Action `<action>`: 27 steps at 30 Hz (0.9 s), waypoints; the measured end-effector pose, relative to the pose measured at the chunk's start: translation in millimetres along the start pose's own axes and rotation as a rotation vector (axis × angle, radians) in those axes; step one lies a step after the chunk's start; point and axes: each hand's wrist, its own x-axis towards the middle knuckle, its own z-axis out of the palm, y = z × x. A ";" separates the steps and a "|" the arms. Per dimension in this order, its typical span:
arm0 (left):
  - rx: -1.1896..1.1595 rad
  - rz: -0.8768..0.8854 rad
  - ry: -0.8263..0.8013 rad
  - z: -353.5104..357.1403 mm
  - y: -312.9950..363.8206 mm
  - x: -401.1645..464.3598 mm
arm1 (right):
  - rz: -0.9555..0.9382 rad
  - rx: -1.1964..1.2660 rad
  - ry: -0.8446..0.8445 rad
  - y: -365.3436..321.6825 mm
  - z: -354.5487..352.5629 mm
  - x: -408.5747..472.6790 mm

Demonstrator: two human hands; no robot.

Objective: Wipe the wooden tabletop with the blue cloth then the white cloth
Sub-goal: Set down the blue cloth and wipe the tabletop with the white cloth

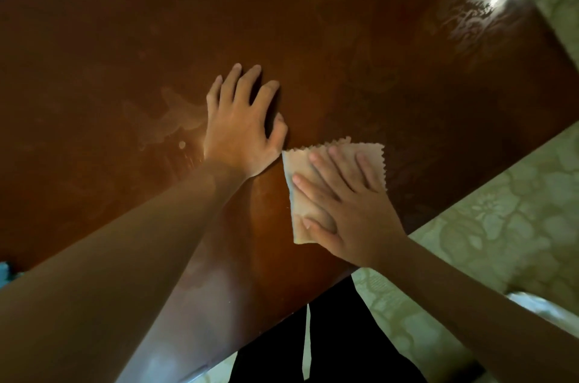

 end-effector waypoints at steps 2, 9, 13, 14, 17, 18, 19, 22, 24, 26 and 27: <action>0.029 0.038 -0.004 0.4 0.9 0.0 | -0.069 -0.008 -0.025 12.3 -2.6 -3.7; 0.037 0.063 -0.043 -2.3 3.1 2.1 | 0.038 -0.069 -0.033 42.5 -13.5 17.9; 0.036 0.056 -0.095 -1.3 20.2 16.2 | 0.025 -0.031 -0.036 26.1 -8.2 -21.4; 0.034 0.067 -0.103 0.4 26.0 21.5 | 0.007 -0.026 -0.045 25.1 -7.4 -30.2; 0.042 0.081 -0.138 7.6 41.0 31.8 | -0.057 -0.034 -0.070 30.8 -7.6 -39.1; 0.046 0.080 -0.147 11.1 43.7 32.9 | -0.072 -0.032 -0.066 34.6 -7.4 -36.8; 0.049 0.076 -0.150 14.6 45.1 32.6 | -0.071 -0.025 -0.054 39.7 -7.7 -31.9; 0.039 0.066 -0.117 20.6 44.8 29.8 | 0.038 -0.016 -0.002 61.8 -13.1 -6.4; 0.029 0.058 -0.096 20.2 43.9 29.8 | 0.087 -0.039 -0.008 75.3 -17.1 9.5; 0.030 0.056 -0.094 19.8 44.0 30.1 | 0.096 -0.044 -0.025 76.2 -18.5 9.9; 0.032 0.054 -0.094 19.8 44.7 29.8 | 0.101 -0.036 -0.028 72.9 -18.3 3.5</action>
